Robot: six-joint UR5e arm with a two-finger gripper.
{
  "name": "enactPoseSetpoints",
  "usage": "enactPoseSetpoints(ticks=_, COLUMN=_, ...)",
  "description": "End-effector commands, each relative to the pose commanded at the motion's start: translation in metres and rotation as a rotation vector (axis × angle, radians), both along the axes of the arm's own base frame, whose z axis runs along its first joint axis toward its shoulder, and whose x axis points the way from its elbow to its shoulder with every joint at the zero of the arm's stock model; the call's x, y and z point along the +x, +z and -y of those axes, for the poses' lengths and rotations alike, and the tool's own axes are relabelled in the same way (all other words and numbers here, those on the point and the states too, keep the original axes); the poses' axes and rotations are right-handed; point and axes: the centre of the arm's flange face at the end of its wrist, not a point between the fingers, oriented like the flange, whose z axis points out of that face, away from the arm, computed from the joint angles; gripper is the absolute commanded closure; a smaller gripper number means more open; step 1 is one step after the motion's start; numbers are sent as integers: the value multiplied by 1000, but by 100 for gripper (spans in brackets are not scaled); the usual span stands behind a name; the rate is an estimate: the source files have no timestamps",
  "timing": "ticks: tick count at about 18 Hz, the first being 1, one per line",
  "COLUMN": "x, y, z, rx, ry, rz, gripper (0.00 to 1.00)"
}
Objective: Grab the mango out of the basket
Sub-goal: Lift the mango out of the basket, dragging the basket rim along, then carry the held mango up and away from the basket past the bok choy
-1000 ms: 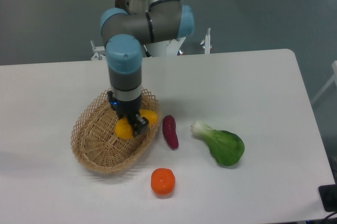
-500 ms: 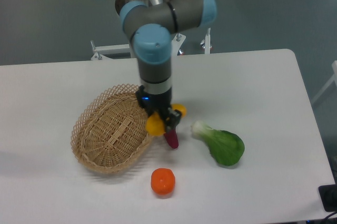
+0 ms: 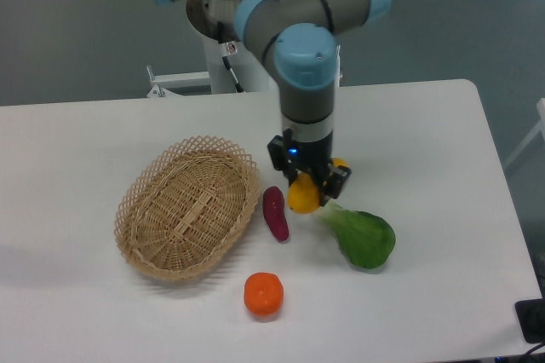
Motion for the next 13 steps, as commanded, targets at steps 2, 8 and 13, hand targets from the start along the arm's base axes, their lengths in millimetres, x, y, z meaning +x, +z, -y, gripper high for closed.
enactPoseSetpoints(ticks=2, x=-8, y=0, z=5, rx=-7, ry=13, rz=-7, gripper=57)
enactPoseSetpoints(ticks=8, x=-26, y=7, z=11, rx=-8, ry=7, rz=-27, gripper=57)
enactPoseSetpoints(ticks=13, x=-48, y=11, z=29, rx=-14, ry=1, rz=-41, gripper=57)
